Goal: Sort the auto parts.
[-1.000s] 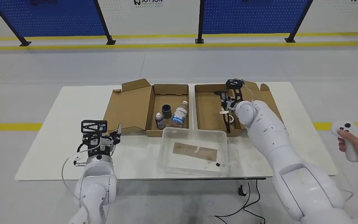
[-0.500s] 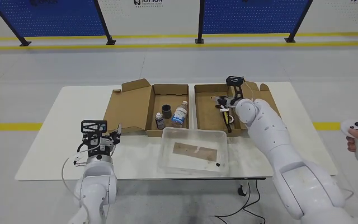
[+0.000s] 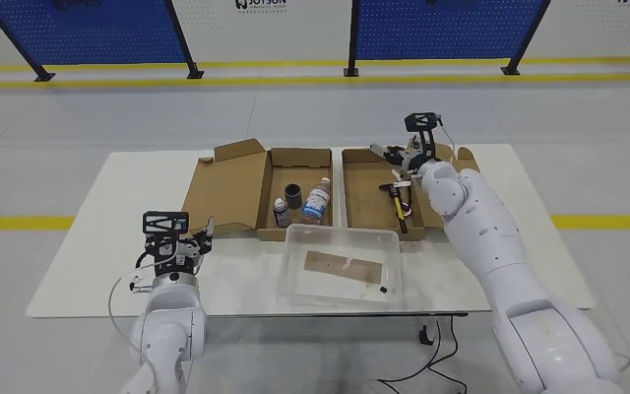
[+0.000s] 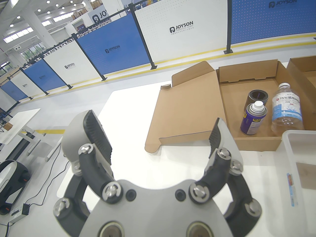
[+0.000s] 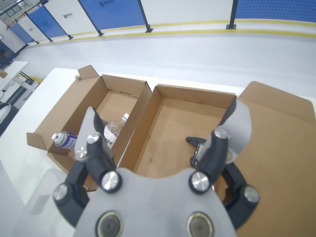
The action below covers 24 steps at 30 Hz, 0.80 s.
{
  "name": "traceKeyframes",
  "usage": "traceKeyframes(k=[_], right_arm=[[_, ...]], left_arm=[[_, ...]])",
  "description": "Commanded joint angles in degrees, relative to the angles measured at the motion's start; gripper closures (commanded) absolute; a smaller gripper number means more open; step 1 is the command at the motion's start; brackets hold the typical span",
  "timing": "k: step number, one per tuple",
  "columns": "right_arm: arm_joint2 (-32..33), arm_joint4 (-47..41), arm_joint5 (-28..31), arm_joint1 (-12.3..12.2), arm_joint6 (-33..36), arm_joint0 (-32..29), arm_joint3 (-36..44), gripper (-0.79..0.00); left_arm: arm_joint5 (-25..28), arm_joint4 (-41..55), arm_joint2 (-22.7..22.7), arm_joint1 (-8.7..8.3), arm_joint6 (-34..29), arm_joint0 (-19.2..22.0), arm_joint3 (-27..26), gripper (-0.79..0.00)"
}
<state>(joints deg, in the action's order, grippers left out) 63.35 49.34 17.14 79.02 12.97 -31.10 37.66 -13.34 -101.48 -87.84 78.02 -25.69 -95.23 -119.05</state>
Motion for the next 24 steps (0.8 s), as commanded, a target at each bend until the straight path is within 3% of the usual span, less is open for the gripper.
traceKeyframes(k=[1,14,24], right_arm=[[1.8,0.2,-0.7,-0.9,1.0,-2.8,5.5,-0.785],[18.4,4.5,-11.6,-6.5,14.9,-28.7,50.6,-0.785],[26.1,8.9,-17.0,-7.9,17.6,-44.5,70.4,-0.785]], left_arm=[[0.0,0.0,0.0,0.0,0.0,0.0,0.0,-0.785],[0.0,0.0,0.0,0.0,0.0,0.0,0.0,-0.785],[0.0,0.0,0.0,0.0,0.0,0.0,0.0,-0.785]])
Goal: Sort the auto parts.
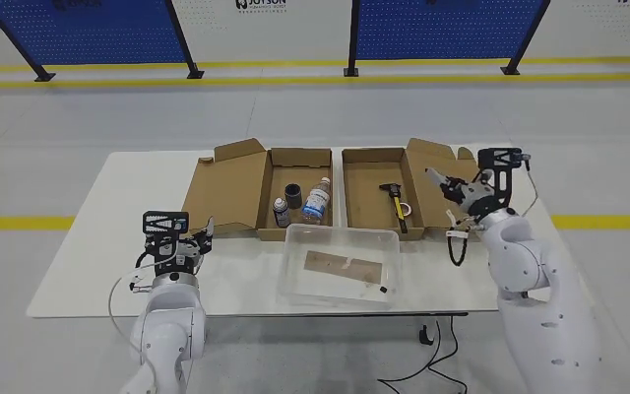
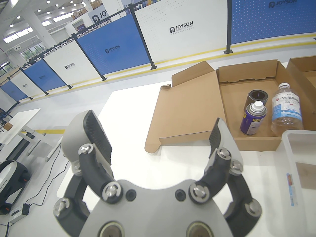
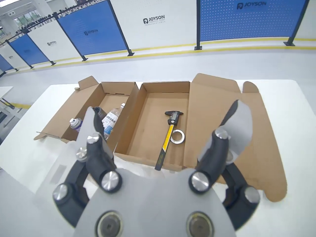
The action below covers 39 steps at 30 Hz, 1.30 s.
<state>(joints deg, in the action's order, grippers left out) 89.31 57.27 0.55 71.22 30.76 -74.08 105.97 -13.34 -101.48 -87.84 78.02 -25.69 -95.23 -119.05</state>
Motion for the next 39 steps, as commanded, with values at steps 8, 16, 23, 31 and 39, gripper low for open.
traceKeyframes(k=[8,16,23,31,39], right_arm=[[-0.3,2.4,0.4,-0.1,-3.9,-7.2,7.9,-0.785],[-3.2,4.8,2.4,0.0,-9.3,-6.6,6.5,-0.785],[-3.2,4.8,2.4,0.0,-9.3,-6.6,6.5,-0.784],[-3.2,4.8,2.4,0.0,-9.3,-6.6,6.5,-0.784],[-3.2,4.8,2.4,0.0,-9.3,-6.6,6.5,-0.784]], left_arm=[[0.0,0.0,0.0,0.0,0.0,0.0,0.0,-0.785],[0.0,0.0,0.0,0.0,0.0,0.0,0.0,-0.785],[0.0,0.0,0.0,0.0,0.0,0.0,0.0,-0.785],[0.0,0.0,0.0,0.0,0.0,0.0,0.0,-0.784],[0.0,0.0,0.0,0.0,0.0,0.0,0.0,-0.784]])
